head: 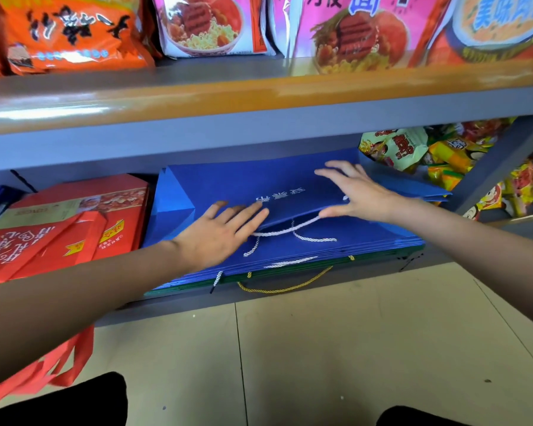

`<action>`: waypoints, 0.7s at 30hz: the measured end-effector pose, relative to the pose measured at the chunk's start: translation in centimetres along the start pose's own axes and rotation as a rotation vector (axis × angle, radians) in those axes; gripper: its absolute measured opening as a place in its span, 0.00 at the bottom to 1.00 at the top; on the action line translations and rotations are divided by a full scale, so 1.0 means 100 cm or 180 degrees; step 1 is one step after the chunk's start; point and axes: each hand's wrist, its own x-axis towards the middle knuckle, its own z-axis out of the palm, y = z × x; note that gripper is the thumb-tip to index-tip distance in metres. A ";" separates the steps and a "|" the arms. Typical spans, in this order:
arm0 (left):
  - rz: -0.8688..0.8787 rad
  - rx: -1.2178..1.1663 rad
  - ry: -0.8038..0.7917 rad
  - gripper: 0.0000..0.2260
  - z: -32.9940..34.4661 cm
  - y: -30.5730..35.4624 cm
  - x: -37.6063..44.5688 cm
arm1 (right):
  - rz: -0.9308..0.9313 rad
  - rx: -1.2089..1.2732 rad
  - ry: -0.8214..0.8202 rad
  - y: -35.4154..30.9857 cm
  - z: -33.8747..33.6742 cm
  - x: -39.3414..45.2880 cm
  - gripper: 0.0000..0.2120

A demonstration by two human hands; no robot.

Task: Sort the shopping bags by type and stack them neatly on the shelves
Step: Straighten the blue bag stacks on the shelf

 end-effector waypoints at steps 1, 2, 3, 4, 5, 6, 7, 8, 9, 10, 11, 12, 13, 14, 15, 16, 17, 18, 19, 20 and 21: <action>0.0016 0.0125 0.0149 0.30 -0.002 -0.004 -0.003 | 0.0016 0.0115 0.0069 0.000 -0.003 0.001 0.38; 0.0018 0.0230 0.0267 0.31 -0.005 -0.008 -0.003 | 0.0028 0.0177 0.0113 0.000 -0.006 0.002 0.37; -0.0021 0.0301 0.0334 0.31 -0.006 -0.012 -0.002 | 0.0022 0.0182 0.0149 -0.001 -0.008 0.003 0.35; -0.0082 0.0298 0.0364 0.32 -0.006 -0.016 0.000 | -0.0015 0.0124 0.0199 -0.002 -0.011 0.003 0.33; -0.0135 0.0186 0.0375 0.32 -0.005 -0.019 0.002 | -0.0069 0.0006 0.0259 -0.003 -0.013 0.003 0.32; -0.0188 0.0032 0.0392 0.33 -0.004 -0.022 0.004 | -0.0122 -0.0157 0.0333 -0.006 -0.015 0.003 0.31; -0.0239 -0.0086 0.0374 0.33 -0.004 -0.024 0.007 | -0.0155 -0.0331 0.0421 -0.008 -0.016 0.002 0.30; -0.0254 -0.0132 0.0371 0.33 -0.004 -0.027 0.009 | -0.0186 -0.0510 0.0532 -0.011 -0.017 0.000 0.29; -0.0255 -0.0126 0.0385 0.32 -0.005 -0.029 0.011 | -0.0253 -0.0684 0.0659 -0.014 -0.017 -0.002 0.29; -0.0268 -0.0124 0.0444 0.29 -0.006 -0.032 0.014 | -0.0377 -0.0846 0.0763 -0.016 -0.015 -0.005 0.29; -0.0312 -0.0134 0.0503 0.22 -0.010 -0.034 0.015 | -0.0539 -0.1009 0.0792 -0.019 -0.011 -0.008 0.28; -0.0380 -0.0168 0.0522 0.15 -0.012 -0.036 0.017 | -0.0688 -0.1182 0.0745 -0.021 -0.006 -0.010 0.28; -0.0458 -0.0228 0.0478 0.11 -0.016 -0.037 0.018 | -0.0801 -0.1334 0.0699 -0.023 -0.001 -0.011 0.27; -0.0487 -0.0312 0.0374 0.11 -0.018 -0.038 0.019 | -0.0865 -0.1418 0.0712 -0.024 0.003 -0.011 0.26; -0.0454 -0.0361 0.0257 0.11 -0.020 -0.037 0.019 | -0.0881 -0.1429 0.0758 -0.024 0.005 -0.011 0.24; -0.0327 -0.0377 0.0192 0.12 -0.018 -0.036 0.020 | -0.0871 -0.1419 0.0796 -0.024 0.004 -0.010 0.22; -0.0175 -0.0398 0.0096 0.14 -0.016 -0.035 0.019 | -0.0844 -0.1455 0.0771 -0.024 0.004 -0.009 0.22; -0.0009 -0.0396 0.0003 0.17 -0.012 -0.034 0.018 | -0.0822 -0.1537 0.0680 -0.023 0.004 -0.009 0.24; 0.0124 -0.0358 -0.0109 0.19 -0.010 -0.033 0.017 | -0.0841 -0.1609 0.0556 -0.022 0.005 -0.009 0.26; 0.0228 -0.0313 -0.0180 0.21 -0.007 -0.031 0.016 | -0.0901 -0.1654 0.0439 -0.021 0.009 -0.011 0.27; 0.0334 -0.0283 -0.0255 0.23 -0.005 -0.027 0.016 | -0.0975 -0.1692 0.0323 -0.022 0.014 -0.012 0.28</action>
